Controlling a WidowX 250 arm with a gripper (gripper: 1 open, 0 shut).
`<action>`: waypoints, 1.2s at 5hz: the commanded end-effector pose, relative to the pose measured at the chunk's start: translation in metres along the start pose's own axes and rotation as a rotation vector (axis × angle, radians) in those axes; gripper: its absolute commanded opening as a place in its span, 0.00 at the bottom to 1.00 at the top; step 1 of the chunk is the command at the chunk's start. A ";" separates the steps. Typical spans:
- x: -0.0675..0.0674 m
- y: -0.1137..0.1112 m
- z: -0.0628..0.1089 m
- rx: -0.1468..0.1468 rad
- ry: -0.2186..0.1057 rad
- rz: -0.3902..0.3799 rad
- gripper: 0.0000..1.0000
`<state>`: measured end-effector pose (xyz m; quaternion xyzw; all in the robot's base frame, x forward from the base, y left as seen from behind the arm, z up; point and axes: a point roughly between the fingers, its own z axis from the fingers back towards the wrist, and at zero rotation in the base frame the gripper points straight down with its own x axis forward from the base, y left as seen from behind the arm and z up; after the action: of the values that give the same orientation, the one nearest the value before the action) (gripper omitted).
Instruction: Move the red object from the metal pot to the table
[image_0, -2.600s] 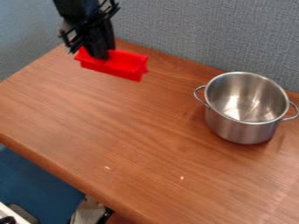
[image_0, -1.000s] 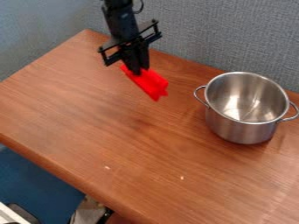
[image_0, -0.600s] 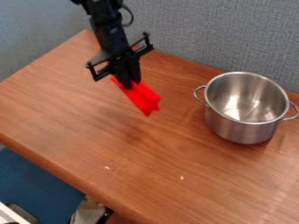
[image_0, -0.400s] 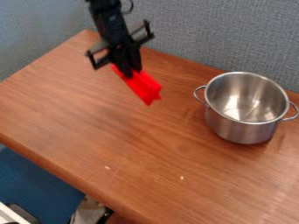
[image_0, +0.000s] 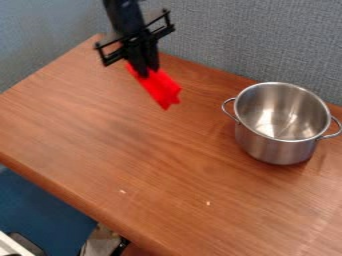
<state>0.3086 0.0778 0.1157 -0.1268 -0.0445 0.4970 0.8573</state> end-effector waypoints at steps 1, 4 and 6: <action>0.001 0.016 0.002 -0.058 -0.067 -0.030 0.00; 0.004 -0.021 -0.018 -0.072 -0.094 -0.003 0.00; -0.011 -0.049 -0.037 -0.095 -0.124 -0.096 0.00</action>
<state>0.3492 0.0389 0.0846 -0.1311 -0.1119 0.4647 0.8685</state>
